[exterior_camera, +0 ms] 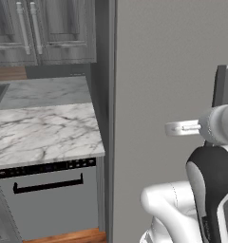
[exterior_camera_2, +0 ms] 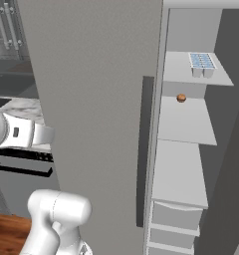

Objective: Open the freezer door, pick up the ice cube tray from the freezer, and place it on the dining counter.

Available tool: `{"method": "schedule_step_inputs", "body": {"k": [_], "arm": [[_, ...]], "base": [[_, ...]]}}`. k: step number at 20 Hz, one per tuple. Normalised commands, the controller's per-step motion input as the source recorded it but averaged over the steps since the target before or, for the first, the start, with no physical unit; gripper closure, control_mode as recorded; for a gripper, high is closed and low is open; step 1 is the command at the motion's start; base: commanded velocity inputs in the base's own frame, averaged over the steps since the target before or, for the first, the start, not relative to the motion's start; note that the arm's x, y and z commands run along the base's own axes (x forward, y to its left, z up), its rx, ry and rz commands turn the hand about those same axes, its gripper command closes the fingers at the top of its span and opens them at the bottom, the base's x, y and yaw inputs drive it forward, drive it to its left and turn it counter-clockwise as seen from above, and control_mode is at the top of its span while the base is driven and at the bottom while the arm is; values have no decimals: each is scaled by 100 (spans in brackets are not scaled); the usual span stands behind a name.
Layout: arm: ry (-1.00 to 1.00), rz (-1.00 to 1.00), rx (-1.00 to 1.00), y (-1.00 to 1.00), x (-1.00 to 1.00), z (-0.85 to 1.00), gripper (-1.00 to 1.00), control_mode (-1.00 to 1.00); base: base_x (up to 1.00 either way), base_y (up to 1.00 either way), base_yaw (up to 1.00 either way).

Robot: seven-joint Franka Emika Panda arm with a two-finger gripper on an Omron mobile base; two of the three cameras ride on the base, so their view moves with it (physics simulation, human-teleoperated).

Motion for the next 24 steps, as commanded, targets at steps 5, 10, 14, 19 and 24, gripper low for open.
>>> {"method": "schedule_step_inputs", "body": {"k": [5,10,14,19,24], "arm": [[0,1,0,0,0,-4,-100,-100],[0,0,0,0,0,0,-100,-100],[0,0,0,0,0,0,-100,-100],[1,0,0,0,0,0,-100,-100],[1,0,0,0,0,0,-100,-100]], "base": [[0,0,0],[0,0,0],[0,0,0],[0,0,0],[0,0,0]]}}
